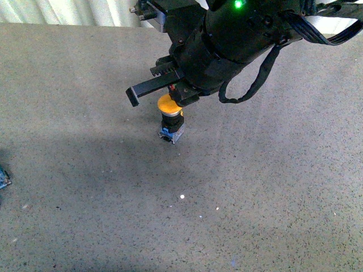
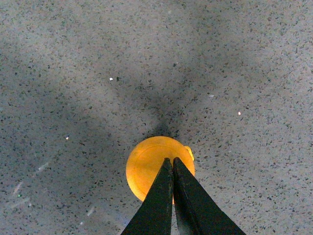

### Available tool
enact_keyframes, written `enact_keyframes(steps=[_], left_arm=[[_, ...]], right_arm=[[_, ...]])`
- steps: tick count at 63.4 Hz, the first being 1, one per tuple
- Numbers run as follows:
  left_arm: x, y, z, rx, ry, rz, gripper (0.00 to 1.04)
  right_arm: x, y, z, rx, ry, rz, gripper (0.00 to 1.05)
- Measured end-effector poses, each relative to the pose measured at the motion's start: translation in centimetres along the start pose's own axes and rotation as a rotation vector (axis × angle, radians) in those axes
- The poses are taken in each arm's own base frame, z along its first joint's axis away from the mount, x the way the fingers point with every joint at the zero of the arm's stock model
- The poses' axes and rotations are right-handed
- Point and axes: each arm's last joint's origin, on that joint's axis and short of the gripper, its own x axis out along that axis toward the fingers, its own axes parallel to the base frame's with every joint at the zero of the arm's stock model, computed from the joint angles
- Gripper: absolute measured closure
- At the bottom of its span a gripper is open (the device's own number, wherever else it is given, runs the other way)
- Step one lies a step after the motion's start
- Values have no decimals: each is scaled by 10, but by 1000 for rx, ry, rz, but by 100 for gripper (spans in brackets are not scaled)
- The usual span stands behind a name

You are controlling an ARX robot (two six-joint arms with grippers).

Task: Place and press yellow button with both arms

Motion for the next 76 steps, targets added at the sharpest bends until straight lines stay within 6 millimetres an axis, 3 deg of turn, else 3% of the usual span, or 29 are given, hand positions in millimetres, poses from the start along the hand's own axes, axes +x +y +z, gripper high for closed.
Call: enact_keyframes(steps=[50, 76], left_arm=[[0, 0, 0, 0, 0, 0, 103], [0, 0, 0, 0, 0, 0, 103]], right_arm=[[0, 4, -5, -12, 22, 19, 103], [12, 0, -6, 1, 53, 23, 103]])
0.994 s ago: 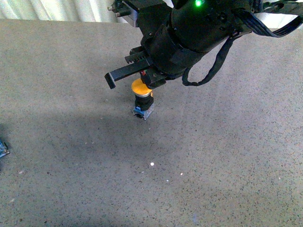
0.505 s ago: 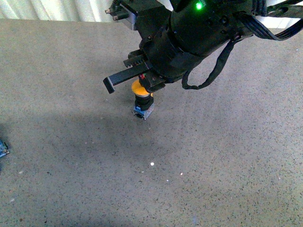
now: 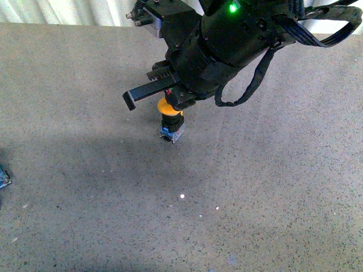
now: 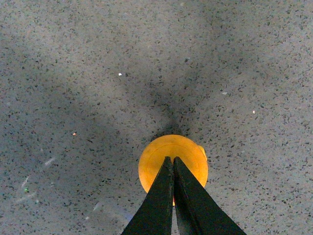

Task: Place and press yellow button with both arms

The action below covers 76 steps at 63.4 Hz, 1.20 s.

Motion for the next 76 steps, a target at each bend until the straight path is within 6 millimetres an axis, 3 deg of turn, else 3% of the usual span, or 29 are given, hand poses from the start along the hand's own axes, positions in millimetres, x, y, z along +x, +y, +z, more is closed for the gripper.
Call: enact_keyframes(steps=[16, 27, 32, 41, 51, 64, 70, 76], left_arm=[[0, 0, 0, 0, 0, 0, 103], [0, 0, 0, 0, 0, 0, 103], [0, 0, 0, 0, 0, 0, 103], [0, 0, 0, 0, 0, 0, 103], [0, 0, 0, 0, 0, 0, 103], [0, 0, 0, 0, 0, 0, 103], [0, 0, 0, 0, 0, 0, 103], [0, 0, 0, 0, 0, 1, 103]], right_arm=[[-1, -2, 3, 17, -27, 5, 103], [-17, -7, 9, 61, -77, 19, 103], [-30, -10, 17, 75, -124, 23, 103], [-72, -18, 36, 94, -276, 8, 103], [-108, -31, 32, 111, -420, -62, 103], [-142, -36, 11, 111, -535, -79, 68], [-151, -37, -2, 183, -776, -349, 83], [-158, -45, -38, 241, -882, -469, 101]])
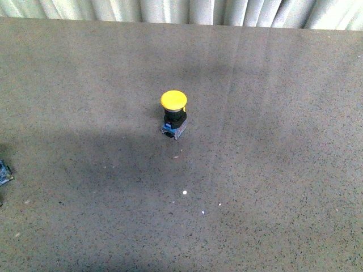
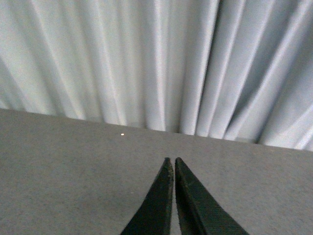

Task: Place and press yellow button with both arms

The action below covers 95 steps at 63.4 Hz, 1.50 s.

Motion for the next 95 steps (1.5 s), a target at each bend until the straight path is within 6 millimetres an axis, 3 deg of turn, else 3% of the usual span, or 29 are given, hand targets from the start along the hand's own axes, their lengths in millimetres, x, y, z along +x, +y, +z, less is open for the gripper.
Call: enact_keyframes(steps=[16, 49, 61, 95], left_arm=[[0, 0, 0, 0, 0, -1, 103], [0, 0, 0, 0, 0, -1, 103], [0, 0, 0, 0, 0, -1, 103], [0, 0, 0, 0, 0, -1, 103]], right_arm=[[-59, -39, -34, 2, -3, -21, 103], [-133, -75, -66, 4, 1, -19, 103], [-149, -75, -78, 3, -2, -16, 103], [-171, -75, -70, 3, -29, -16, 103]])
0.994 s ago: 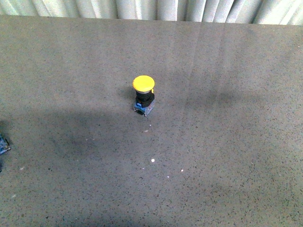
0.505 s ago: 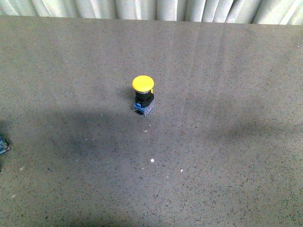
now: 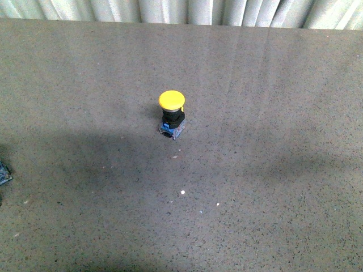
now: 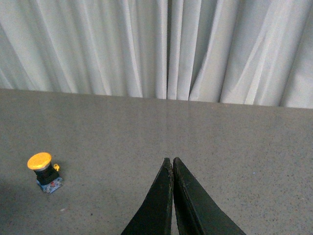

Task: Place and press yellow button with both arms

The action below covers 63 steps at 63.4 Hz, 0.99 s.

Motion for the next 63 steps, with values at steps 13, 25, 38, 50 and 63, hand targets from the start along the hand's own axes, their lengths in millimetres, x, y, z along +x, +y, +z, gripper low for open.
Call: enact_keyframes(steps=[13, 25, 38, 50, 63], left_arm=[[0, 0, 0, 0, 0, 0, 103], [0, 0, 0, 0, 0, 0, 103], [0, 0, 0, 0, 0, 0, 103], [0, 0, 0, 0, 0, 0, 103], [0, 0, 0, 0, 0, 0, 90]], right_arm=[[-6, 0, 1, 0, -2, 0, 103], [-10, 0, 0, 0, -2, 0, 103], [-14, 0, 0, 0, -2, 0, 103], [-25, 0, -3, 0, 4, -2, 103], [-26, 0, -2, 0, 2, -2, 93]])
